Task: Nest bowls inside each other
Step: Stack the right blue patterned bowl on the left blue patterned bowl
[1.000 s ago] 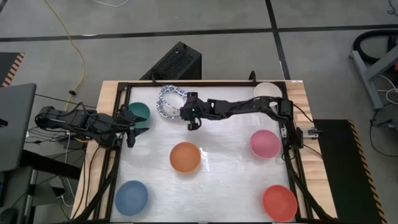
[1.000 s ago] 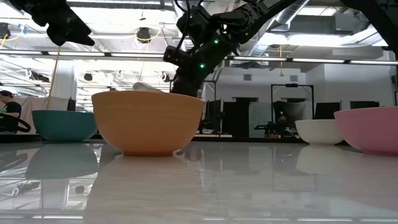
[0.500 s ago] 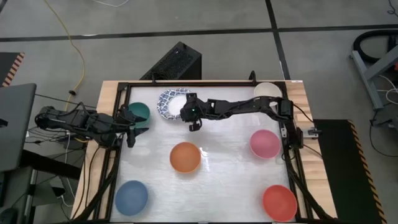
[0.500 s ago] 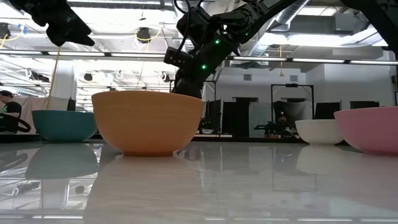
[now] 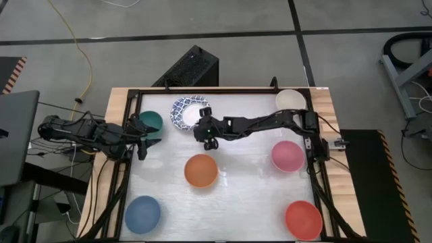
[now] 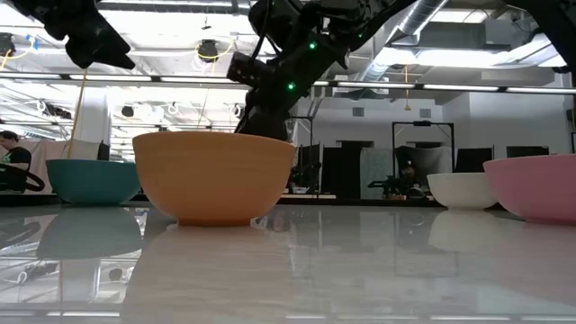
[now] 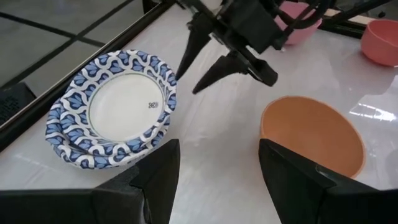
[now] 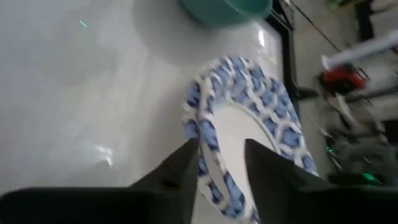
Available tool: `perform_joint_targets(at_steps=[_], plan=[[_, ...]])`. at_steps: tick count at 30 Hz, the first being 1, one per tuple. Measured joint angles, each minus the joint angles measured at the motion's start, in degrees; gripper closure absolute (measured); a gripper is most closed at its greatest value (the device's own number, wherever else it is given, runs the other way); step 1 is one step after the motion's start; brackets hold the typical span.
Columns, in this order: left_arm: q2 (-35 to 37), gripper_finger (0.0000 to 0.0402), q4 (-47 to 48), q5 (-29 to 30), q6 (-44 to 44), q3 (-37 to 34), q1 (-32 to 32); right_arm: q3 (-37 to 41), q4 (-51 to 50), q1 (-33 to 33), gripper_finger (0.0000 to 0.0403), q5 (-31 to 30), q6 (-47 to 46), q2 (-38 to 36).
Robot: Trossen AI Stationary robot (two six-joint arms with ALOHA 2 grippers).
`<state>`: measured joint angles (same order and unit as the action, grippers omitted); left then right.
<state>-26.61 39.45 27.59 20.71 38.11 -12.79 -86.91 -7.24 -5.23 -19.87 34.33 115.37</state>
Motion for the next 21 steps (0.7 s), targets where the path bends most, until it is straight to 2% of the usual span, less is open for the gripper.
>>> perform_joint_targets(at_steps=[5, 7, 21], plan=[[0.0, 0.0193, 0.4, 0.0, 0.2, 0.0, 0.0, 0.0, -1.0, -0.6, 0.0362, -6.3, -1.7, 0.2], [0.0, 0.0193, 0.4, 0.0, 0.4, 0.0, 0.0, 0.0, -1.3, -1.1, 0.0390, -7.8, -2.8, 0.2], [0.0, 0.0193, 1.9, 0.0, 1.1, 0.0, 0.0, 0.0, -6.8, -1.7, 0.0396, -8.8, -8.7, 0.2]])
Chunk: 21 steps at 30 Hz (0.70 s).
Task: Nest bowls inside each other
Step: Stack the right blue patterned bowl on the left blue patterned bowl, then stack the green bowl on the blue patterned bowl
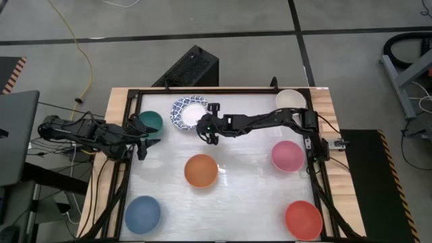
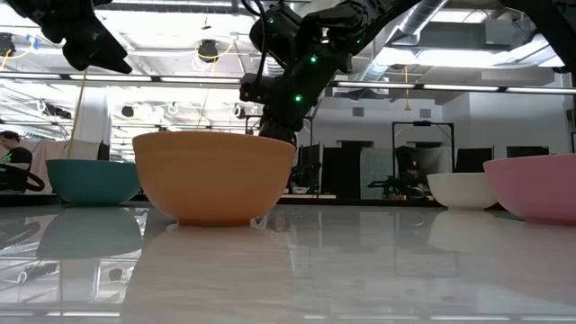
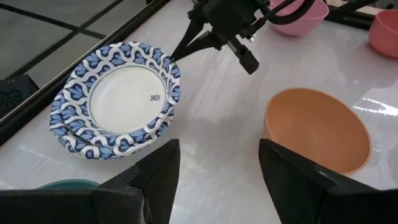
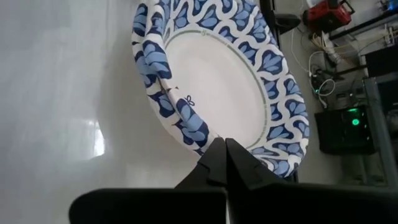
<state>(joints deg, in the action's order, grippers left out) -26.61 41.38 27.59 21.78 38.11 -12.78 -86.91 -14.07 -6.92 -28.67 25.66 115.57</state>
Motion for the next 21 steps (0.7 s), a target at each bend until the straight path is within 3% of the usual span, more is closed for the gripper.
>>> perform_joint_targets(at_steps=[10, 21], plan=[[0.0, 0.0193, 0.0, 0.0, 0.4, 0.0, 0.0, 1.6, 0.4, -1.8, 0.0396, 3.5, -4.9, 0.0], [0.0, 0.0193, -1.0, 0.4, 1.4, 0.0, 0.0, 4.9, 8.9, -2.4, 0.0395, 6.3, -3.3, -0.1]])
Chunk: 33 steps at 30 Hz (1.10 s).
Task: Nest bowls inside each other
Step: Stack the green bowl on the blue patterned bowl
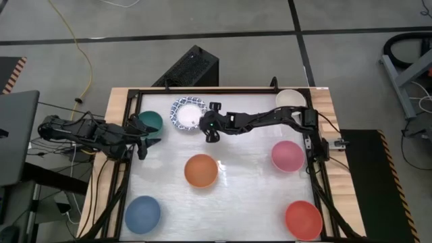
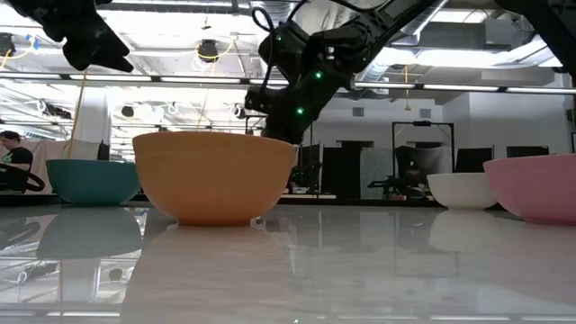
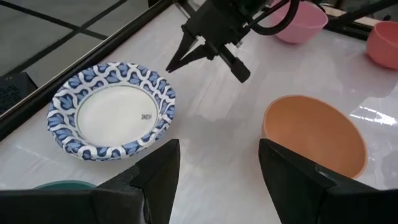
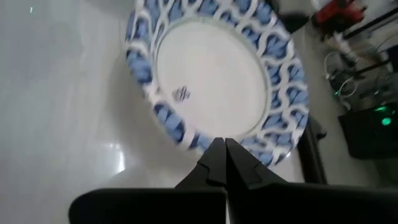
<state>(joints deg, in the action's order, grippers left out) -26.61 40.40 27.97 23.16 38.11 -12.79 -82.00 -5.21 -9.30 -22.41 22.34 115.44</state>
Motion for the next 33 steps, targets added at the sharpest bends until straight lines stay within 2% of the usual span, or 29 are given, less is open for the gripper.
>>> perform_joint_targets(at_steps=[4, 11, 16, 20, 23, 29, 33], plan=[[0.0, 0.0193, -0.7, 0.4, 0.1, 0.0, 0.0, -0.9, 3.9, 0.4, 0.0395, 0.0, 0.4, -0.5], [-1.0, 0.0193, 2.8, 5.4, 3.3, 0.0, 0.0, -2.1, 1.9, 3.3, 0.0395, -0.8, 0.2, -1.5], [-3.5, 0.0193, 8.3, 8.6, 9.5, 0.0, 0.0, -3.0, -2.4, 7.9, 0.0392, -5.9, 0.1, -7.4], [-7.5, 0.0193, 8.6, 10.0, 9.7, 0.0, 0.2, -2.9, -8.5, 11.9, 0.0370, -10.8, 0.2, -13.7], [-11.2, 0.0193, 8.7, 8.5, 9.6, 0.0, 1.0, -2.9, -15.6, 14.8, 0.0345, -11.1, -1.7, -19.4], [-17.1, 0.0193, 14.4, -0.8, 11.8, 0.4, 4.0, -2.9, -34.5, 19.8, 0.0305, -10.9, -13.2, -29.5], [-19.8, 0.0193, 20.5, -2.0, 13.7, 2.6, 5.9, -2.9, -42.6, 23.1, 0.0292, -10.9, -21.8, -34.4]])
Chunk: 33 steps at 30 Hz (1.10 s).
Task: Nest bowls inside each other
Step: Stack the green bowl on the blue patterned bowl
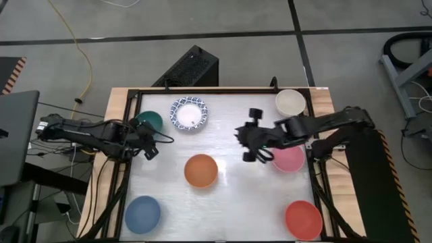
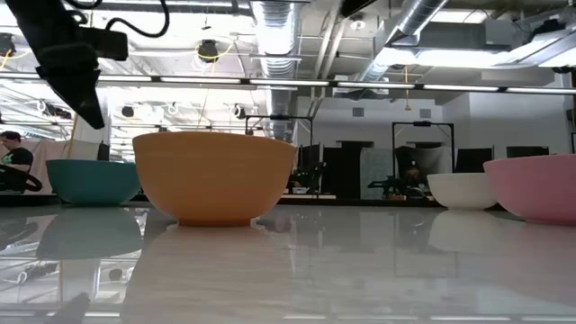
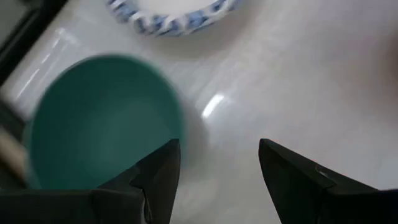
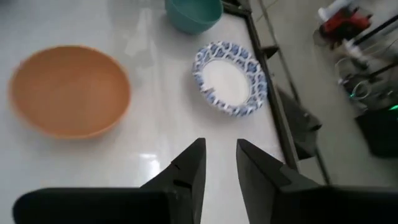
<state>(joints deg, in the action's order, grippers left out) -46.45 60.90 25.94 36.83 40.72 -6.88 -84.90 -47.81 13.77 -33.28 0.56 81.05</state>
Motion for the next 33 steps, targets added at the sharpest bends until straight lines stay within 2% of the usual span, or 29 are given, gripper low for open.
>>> perform_joint_targets(at_steps=[6, 10, 13, 26, 30, 33], plan=[[-2.7, 0.0193, 2.2, 0.7, 1.3, 0.9, 1.8, 0.0, -6.7, 4.8, 0.0290, -0.9, -7.0, -2.4], [-5.8, 0.0193, 2.1, 3.8, -0.3, 0.9, 3.1, 0.0, -9.7, 6.9, 0.0290, -2.7, -9.7, -2.0], [-8.5, 0.0193, 1.8, 3.6, -0.8, 0.9, 5.1, 0.0, -11.1, 7.7, 0.0290, -2.7, -11.0, -1.2], [-22.3, 0.0193, -2.8, -0.2, -5.3, 0.9, 14.6, 0.1, -12.6, 9.9, 0.0290, -2.8, -12.8, 0.6], [-25.5, 0.0197, -4.7, -4.7, -8.1, 0.9, 17.3, 0.1, -13.3, 10.5, 0.0290, -2.7, -14.0, 0.8], [-27.7, 0.0223, -8.2, -8.4, -9.8, 0.9, 18.5, 0.1, -13.6, 10.8, 0.0290, -2.7, -14.3, 0.8]])
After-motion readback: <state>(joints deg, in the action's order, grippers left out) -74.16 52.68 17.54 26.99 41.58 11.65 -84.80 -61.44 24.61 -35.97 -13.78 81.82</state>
